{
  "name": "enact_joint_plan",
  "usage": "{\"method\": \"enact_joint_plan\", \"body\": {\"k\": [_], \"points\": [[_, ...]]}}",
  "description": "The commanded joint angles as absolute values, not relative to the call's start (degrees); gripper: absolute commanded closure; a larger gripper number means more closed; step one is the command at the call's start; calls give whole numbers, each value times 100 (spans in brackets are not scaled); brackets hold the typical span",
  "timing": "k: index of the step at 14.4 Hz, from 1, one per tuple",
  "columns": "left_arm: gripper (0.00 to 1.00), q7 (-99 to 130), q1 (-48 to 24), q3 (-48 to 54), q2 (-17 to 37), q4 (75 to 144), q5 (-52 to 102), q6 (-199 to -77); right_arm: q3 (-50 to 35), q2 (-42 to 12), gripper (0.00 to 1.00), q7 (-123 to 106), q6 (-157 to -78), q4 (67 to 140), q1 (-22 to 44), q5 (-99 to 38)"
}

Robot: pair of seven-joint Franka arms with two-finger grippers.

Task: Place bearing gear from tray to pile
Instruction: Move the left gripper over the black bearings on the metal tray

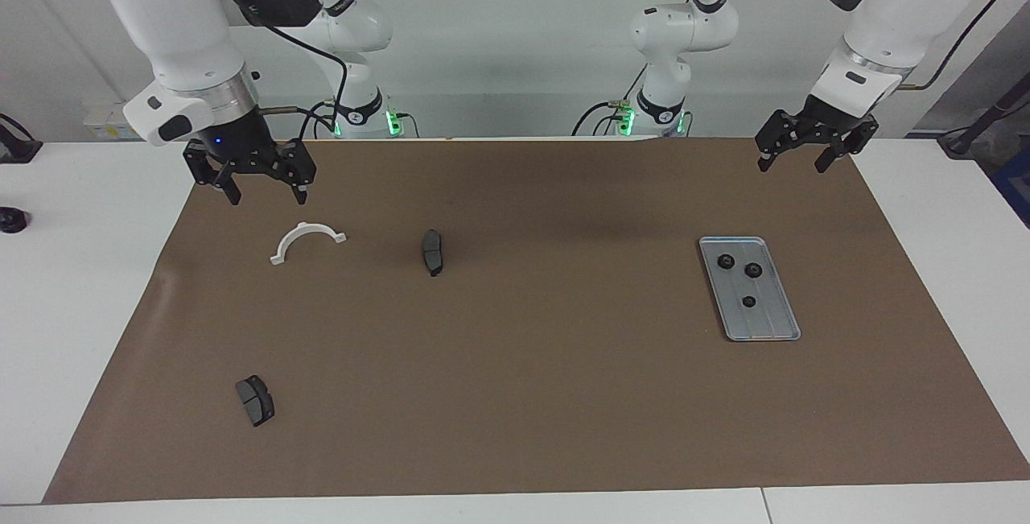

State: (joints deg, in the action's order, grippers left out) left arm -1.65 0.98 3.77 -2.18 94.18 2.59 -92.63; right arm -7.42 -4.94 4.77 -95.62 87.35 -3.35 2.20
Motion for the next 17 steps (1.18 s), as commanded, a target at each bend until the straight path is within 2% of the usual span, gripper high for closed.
{"method": "enact_joint_plan", "body": {"k": [1,9,10,12,14,17], "points": [[0,-219,18,316,-281,9510,264,-9343,-773,-343,0,404,-9606,8912,-378,185],[0,-193,35,281,-351,9675,246,-9386,-773,-343,0,404,-9606,8912,-378,185],[0,-237,35,281,-447,9920,194,-9587,-773,-343,0,404,-9606,8912,-378,185],[0,-246,35,290,-396,9932,88,-10036,-773,-343,0,404,-9606,8912,-378,185],[0,-255,122,272,-81,9853,62,-10221,-773,-352,0,404,-9606,8912,-378,185],[0,-237,264,264,718,9852,-34,-11123,-773,-351,0,404,-9606,8912,-378,185]]}}
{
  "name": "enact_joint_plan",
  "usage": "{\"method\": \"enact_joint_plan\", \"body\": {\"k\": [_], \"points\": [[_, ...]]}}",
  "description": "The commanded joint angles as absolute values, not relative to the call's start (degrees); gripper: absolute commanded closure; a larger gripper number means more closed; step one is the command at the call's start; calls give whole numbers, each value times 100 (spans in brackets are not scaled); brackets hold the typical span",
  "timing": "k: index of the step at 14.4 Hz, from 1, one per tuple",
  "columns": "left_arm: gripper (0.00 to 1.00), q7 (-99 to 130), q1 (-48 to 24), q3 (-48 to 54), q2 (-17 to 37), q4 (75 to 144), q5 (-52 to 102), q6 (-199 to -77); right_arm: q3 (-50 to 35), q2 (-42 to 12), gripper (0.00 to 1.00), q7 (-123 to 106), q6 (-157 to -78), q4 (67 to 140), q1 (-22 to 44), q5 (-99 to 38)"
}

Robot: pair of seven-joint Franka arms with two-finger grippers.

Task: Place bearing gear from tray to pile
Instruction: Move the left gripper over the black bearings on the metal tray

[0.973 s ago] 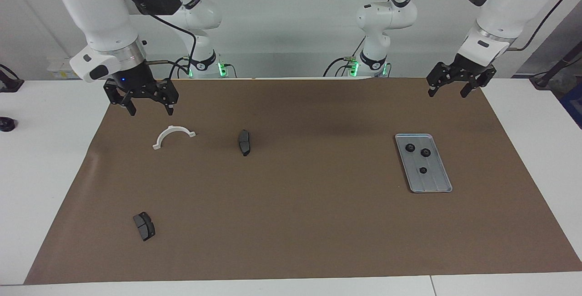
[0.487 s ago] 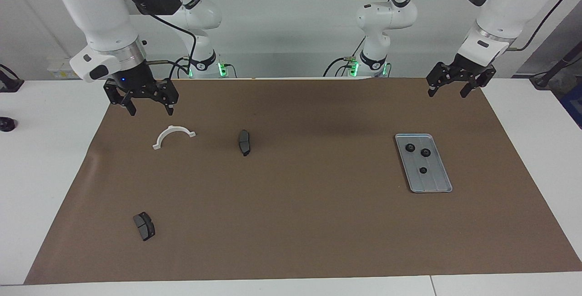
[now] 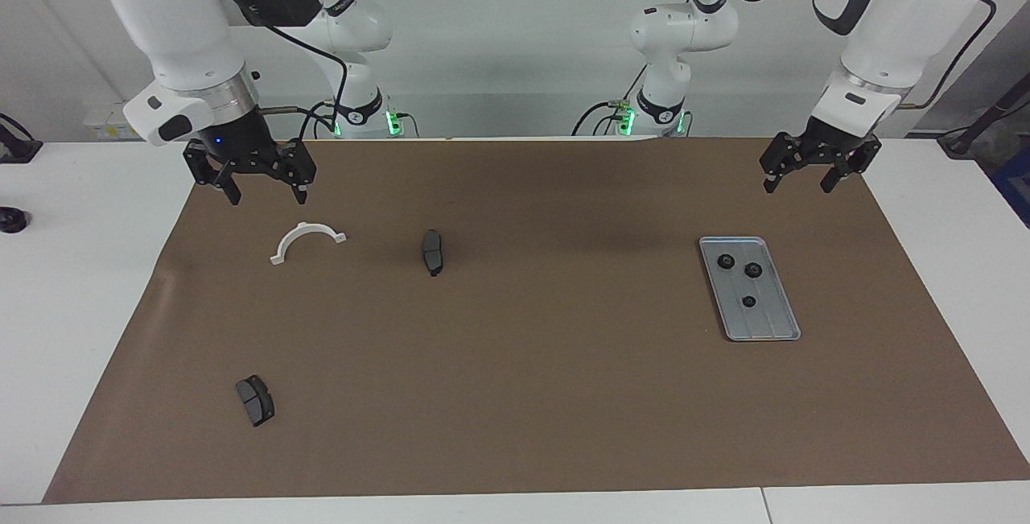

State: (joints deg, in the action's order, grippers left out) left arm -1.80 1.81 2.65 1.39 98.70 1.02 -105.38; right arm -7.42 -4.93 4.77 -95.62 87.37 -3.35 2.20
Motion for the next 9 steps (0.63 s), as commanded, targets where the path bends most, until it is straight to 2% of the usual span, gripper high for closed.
{"method": "enact_joint_plan", "body": {"k": [1,6,9], "points": [[0,-246,333,255,930,9913,-218,-11527,-773,-343,0,404,-9606,8912,-378,185],[0,-132,527,264,1229,11212,-255,-13162,-773,-352,0,413,-9606,8912,-413,185],[0,165,458,264,1370,11583,-264,-13692,-773,-343,0,413,-9606,8912,-422,185]]}}
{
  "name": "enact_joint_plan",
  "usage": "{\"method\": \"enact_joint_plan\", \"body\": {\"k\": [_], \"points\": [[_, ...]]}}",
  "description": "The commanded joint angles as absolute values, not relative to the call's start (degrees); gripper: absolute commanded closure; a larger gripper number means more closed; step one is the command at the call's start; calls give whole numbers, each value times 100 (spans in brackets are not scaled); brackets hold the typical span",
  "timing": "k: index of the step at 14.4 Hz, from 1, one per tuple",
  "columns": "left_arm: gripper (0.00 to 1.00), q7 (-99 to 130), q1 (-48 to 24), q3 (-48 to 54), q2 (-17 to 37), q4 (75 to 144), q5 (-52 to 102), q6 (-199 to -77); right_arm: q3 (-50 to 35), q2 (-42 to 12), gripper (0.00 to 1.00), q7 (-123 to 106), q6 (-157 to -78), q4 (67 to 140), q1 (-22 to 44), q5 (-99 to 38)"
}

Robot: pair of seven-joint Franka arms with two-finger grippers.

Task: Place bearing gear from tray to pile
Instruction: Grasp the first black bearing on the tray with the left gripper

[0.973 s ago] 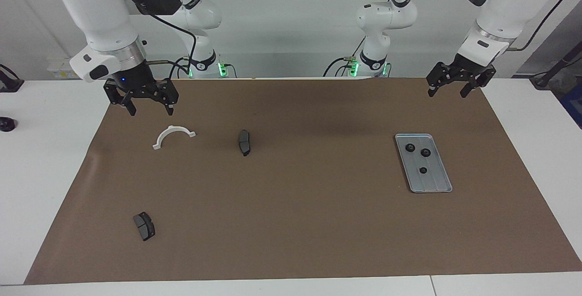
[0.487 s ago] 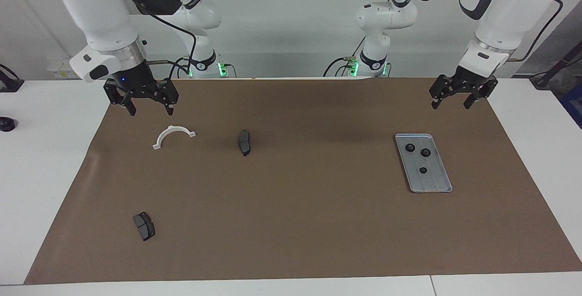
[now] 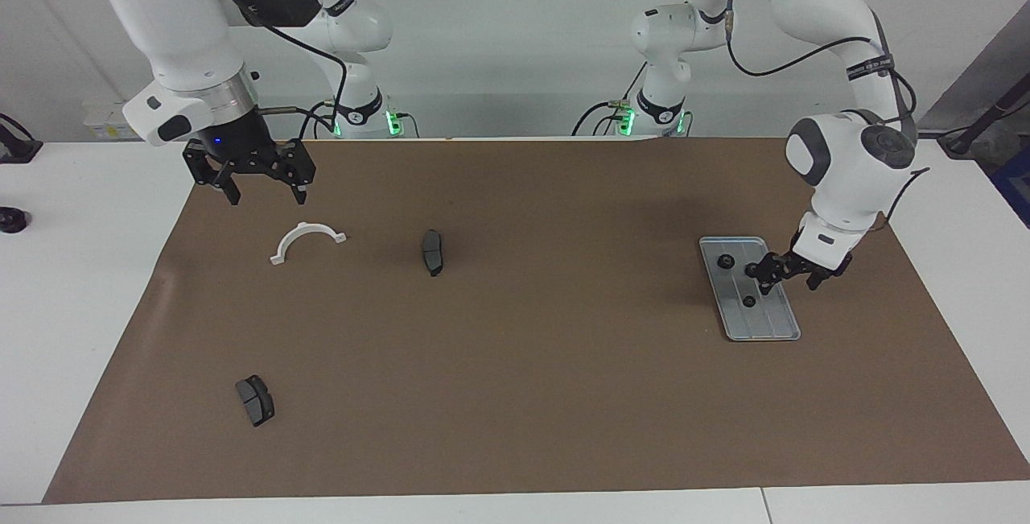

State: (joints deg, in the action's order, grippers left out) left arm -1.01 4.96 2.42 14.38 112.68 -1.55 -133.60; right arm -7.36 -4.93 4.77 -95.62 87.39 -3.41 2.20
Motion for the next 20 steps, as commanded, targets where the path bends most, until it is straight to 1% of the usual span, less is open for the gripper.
{"method": "enact_joint_plan", "body": {"k": [1,3,5,6,8,9,12,13,14,17,18,19,20], "points": [[0,306,422,264,1467,11610,-264,-13772,-773,-351,0,413,-9606,8912,-422,185],[20,325,422,272,1590,11628,-264,-13842,-773,-351,0,413,-9606,8912,-422,185],[32,351,413,272,1669,11628,-264,-13974,-773,-351,0,413,-9606,8912,-422,185],[34,360,413,281,1687,11680,-264,-14105,-773,-343,0,413,-9606,8912,-422,185],[35,369,404,281,1740,11707,-264,-14229,-773,-351,0,413,-9606,8912,-413,185],[38,378,404,281,1740,11751,-264,-14273,-773,-352,0,413,-9606,8912,-413,185],[38,624,290,281,1749,11786,-264,-14335,-773,-343,0,413,-9606,8912,-413,185],[40,615,290,281,1740,11804,-264,-14335,-773,-351,0,413,-9606,8912,-413,185],[45,615,290,281,1740,11847,-264,-14352,-773,-343,0,413,-9606,8912,-422,185],[64,607,290,281,1731,11874,-264,-14344,-773,-343,0,413,-9606,8912,-422,185],[76,606,299,281,1731,11874,-264,-14344,-773,-351,0,413,-9606,8912,-422,185],[99,598,299,281,1731,11874,-264,-14326,-773,-343,0,413,-9606,8912,-422,185],[100,589,299,281,1731,11822,-264,-14274,-773,-351,0,413,-9606,8912,-431,185]]}}
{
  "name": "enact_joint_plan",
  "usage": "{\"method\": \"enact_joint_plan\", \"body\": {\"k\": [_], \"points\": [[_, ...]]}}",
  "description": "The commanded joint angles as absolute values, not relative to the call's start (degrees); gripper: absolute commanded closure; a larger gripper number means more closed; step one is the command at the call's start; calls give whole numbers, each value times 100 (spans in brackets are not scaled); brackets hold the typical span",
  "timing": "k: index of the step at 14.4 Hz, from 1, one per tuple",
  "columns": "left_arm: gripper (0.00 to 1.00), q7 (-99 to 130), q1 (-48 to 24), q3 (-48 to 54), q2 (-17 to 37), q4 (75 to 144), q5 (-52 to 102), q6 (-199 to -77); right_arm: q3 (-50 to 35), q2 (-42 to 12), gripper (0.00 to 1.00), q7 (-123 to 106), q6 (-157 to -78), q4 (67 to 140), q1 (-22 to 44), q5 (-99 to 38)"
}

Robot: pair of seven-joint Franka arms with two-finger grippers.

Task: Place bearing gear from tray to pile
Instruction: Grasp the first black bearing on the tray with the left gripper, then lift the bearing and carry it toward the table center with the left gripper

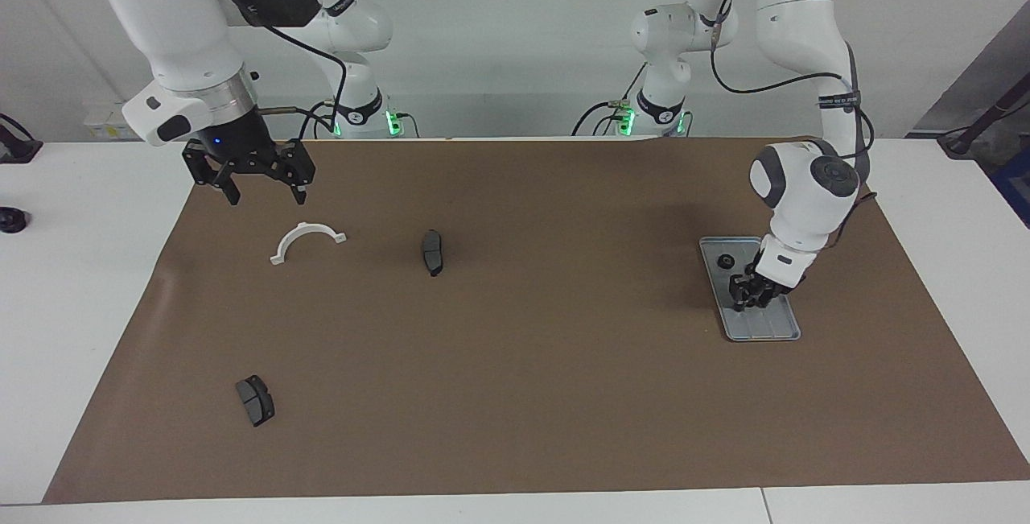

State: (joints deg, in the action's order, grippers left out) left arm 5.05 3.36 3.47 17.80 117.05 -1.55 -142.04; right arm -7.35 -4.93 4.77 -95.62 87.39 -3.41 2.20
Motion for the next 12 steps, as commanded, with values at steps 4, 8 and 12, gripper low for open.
{"method": "enact_joint_plan", "body": {"k": [4,8,12], "points": [[100,624,290,307,1644,11226,-255,-13425,-773,-352,0,413,-9606,8912,-396,185],[100,1824,-165,527,1441,10346,-193,-11981,-773,-343,0,413,-9606,8912,-448,185],[100,3732,-1237,536,1459,10388,-193,-12460,-773,-351,0,413,-9606,8912,-439,185]]}}
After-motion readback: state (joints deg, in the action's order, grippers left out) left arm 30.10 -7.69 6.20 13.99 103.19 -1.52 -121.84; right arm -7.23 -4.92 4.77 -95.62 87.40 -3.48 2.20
